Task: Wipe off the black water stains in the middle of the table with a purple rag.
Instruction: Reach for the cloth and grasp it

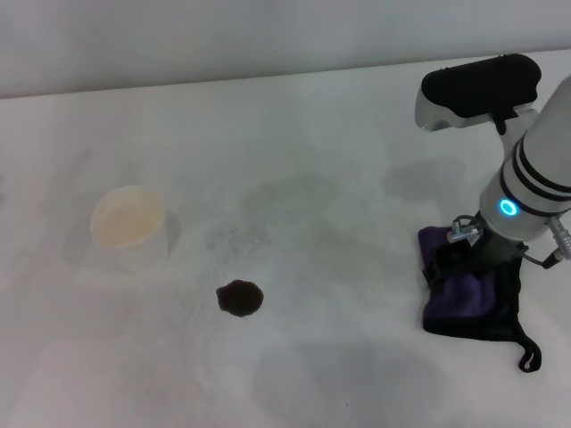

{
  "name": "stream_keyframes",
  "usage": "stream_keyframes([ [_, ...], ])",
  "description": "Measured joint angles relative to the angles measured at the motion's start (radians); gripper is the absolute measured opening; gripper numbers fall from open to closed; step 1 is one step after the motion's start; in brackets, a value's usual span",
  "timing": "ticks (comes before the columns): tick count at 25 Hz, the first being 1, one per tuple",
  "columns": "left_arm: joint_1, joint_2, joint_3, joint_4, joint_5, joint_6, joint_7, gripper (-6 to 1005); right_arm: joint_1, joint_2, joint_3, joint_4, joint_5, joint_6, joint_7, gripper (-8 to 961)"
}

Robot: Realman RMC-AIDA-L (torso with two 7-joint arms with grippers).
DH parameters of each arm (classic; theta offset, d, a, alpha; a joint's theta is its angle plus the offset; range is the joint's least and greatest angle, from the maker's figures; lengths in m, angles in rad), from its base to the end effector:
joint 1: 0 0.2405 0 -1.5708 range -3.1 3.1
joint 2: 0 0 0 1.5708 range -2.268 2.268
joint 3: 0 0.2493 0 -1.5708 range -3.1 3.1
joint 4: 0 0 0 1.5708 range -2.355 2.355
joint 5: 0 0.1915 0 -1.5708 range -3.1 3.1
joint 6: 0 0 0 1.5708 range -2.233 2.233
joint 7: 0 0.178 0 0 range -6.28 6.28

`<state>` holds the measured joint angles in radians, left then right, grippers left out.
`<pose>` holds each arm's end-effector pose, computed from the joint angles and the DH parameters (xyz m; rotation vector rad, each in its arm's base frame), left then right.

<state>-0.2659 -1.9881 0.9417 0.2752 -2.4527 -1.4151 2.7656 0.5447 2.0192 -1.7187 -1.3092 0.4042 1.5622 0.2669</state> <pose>-0.3241 0.3158 0.0886 -1.6286 -0.2312 -0.7432 0.2504 0.3063 -0.0393 -1.9187 1.5672 -0.7049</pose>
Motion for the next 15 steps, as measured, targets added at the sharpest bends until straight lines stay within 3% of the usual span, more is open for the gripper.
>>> stream_keyframes([
  [15,0.001,0.000,0.000,-0.003,-0.002,0.003,0.000,877,0.062,-0.004,0.009,0.100,-0.028,0.001,-0.012,456],
])
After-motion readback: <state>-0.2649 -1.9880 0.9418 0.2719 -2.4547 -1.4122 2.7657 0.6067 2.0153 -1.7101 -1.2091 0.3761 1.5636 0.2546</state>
